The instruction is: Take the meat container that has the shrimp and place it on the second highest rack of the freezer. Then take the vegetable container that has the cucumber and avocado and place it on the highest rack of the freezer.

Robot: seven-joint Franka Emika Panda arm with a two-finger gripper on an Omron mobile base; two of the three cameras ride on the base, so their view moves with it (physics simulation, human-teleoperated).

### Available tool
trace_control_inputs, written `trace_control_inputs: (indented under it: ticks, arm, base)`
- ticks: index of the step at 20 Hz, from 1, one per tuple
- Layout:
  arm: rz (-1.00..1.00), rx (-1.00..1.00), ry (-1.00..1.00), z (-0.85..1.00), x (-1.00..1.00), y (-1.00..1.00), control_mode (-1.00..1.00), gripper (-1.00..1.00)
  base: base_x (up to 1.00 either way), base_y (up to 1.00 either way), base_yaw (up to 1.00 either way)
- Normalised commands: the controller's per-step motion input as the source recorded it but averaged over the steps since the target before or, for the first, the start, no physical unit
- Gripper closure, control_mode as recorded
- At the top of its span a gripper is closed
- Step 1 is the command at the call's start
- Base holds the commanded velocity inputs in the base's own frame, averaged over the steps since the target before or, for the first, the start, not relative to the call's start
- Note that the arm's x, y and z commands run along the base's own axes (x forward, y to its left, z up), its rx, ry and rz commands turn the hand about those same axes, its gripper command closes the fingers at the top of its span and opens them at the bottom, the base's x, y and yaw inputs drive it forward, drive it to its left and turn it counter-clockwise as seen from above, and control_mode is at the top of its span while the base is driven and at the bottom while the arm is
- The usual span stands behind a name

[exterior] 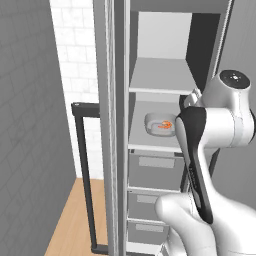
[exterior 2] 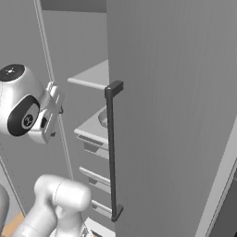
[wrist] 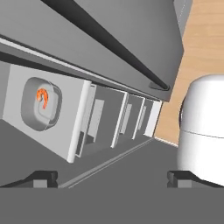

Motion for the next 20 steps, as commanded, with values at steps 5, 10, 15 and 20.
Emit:
trace_control_inputs:
  ticks: [5, 10, 15, 20]
  arm:
    - [-0.06, 0.02, -0.16, -0.19, -0.06, 0.0, -1.0, -1.0]
    - [-0.03, 0.0, -0.02, 0.0, -0.02, 0.0, 1.0, -1.0]
    - [0.0, 0.0, 0.0, 0.0, 0.0, 0.0, 1.0, -1.0]
    - [0.0, 0.0, 0.0, 0.0, 0.0, 0.0, 1.0, -1.0]
  base:
    - [0.0, 0.0, 0.0]
    - [-0.03, 0.0, 0.0]
    - [-0.67, 0.0, 0.0]
    - [-1.0, 0.0, -0.04]
